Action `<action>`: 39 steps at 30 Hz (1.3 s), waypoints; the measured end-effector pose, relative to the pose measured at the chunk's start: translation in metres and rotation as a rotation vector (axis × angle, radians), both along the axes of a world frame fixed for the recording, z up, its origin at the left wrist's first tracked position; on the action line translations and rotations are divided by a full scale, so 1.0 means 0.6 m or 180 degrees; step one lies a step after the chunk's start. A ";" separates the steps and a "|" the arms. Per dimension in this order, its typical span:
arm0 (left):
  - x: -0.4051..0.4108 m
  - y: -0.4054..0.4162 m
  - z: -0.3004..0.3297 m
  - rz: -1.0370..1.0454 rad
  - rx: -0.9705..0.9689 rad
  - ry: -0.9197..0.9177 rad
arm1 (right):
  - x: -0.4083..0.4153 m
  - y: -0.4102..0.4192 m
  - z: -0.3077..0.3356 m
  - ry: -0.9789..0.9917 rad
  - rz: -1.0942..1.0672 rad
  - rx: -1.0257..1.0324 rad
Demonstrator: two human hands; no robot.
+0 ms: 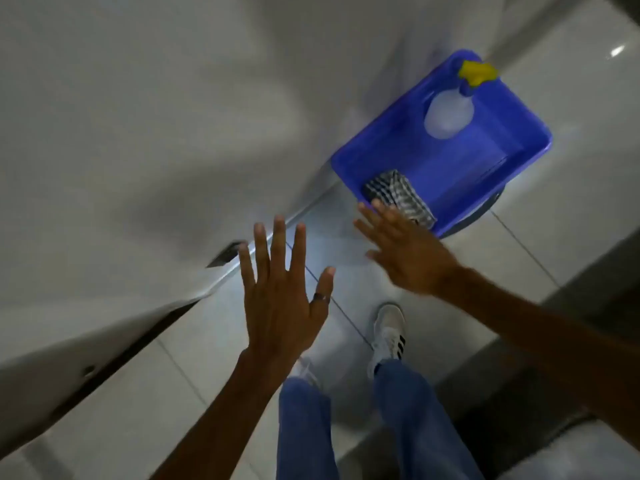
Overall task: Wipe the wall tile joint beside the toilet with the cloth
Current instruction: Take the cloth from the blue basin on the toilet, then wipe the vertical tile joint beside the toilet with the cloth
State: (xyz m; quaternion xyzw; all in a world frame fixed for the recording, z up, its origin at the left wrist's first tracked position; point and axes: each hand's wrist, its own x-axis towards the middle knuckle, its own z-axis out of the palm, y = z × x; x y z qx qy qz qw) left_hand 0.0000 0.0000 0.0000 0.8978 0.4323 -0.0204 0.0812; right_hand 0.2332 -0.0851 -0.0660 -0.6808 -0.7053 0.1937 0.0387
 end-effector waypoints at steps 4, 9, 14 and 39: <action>0.045 0.032 -0.192 -0.0180 -0.0257 -0.0319 | 0.102 0.029 -0.194 -0.0073 -0.0177 0.0010; 0.029 0.028 -0.331 -0.0386 -0.0140 -0.0434 | 0.163 0.066 -0.323 -0.0310 0.0017 -0.0522; -0.016 0.020 -0.335 -0.0389 -0.0227 -0.0374 | 0.156 0.075 -0.326 -0.0355 -0.0100 -0.0365; -0.028 0.262 -0.545 -0.2039 0.1819 0.0557 | -0.293 0.195 -0.737 0.3714 -0.4455 0.1635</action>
